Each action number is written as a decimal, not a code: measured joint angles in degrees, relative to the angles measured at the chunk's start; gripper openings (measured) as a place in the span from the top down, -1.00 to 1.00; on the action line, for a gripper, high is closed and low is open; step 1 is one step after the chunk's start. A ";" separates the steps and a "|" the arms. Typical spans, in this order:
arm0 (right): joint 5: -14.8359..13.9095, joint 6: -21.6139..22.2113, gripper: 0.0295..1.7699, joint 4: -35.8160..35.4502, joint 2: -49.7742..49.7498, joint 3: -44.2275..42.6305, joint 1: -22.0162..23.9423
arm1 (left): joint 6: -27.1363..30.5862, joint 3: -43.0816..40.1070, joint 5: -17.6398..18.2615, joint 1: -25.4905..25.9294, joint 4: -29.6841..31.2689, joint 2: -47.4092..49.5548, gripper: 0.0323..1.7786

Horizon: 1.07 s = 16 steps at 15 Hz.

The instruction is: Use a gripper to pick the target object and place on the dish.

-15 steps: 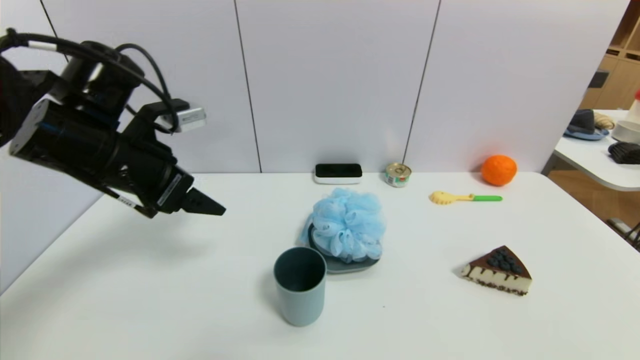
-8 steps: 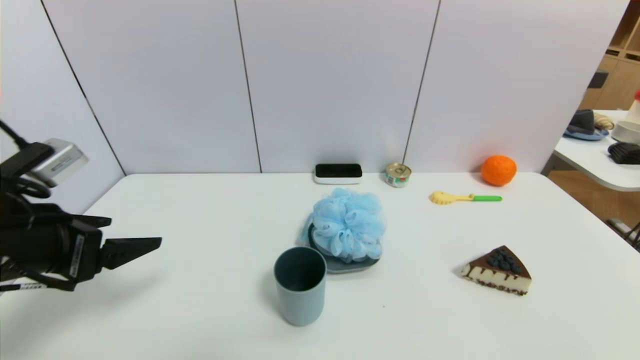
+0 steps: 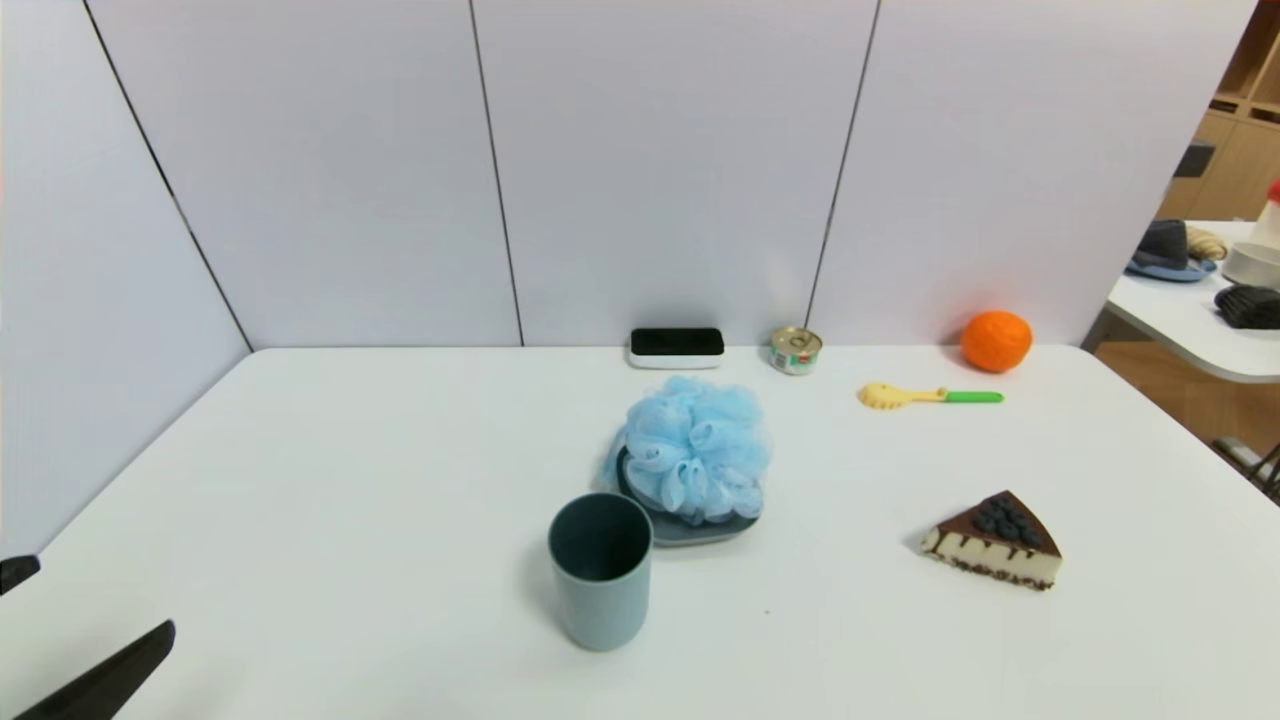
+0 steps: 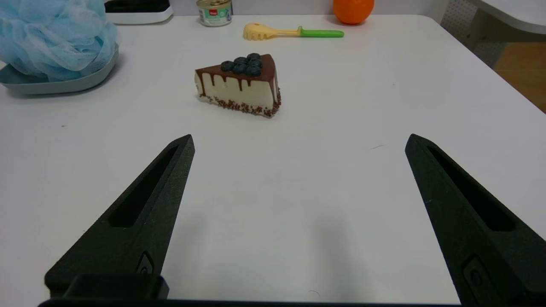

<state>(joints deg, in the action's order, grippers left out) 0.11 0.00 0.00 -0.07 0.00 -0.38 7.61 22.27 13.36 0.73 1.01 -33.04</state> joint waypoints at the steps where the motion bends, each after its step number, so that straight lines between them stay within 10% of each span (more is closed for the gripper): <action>1: 0.02 -0.02 -0.93 0.00 0.00 0.00 0.02 | 0.02 -2.43 -0.11 0.59 0.11 4.02 -0.90; 5: -0.01 0.00 -0.93 0.00 0.00 0.00 0.00 | 0.38 -11.73 -1.44 1.79 0.15 16.12 -0.90; 10: -0.01 0.00 -0.93 0.00 0.00 0.00 0.00 | 0.27 -18.72 -12.18 -0.95 -0.24 27.15 -0.90; 16: 0.02 0.00 -0.93 0.00 0.00 0.00 0.02 | -1.90 -22.20 -12.13 -1.26 -0.41 32.82 -0.90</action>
<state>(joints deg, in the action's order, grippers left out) 0.13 0.00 0.00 -0.07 0.00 -0.35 5.71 0.07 1.23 -0.52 0.60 -0.22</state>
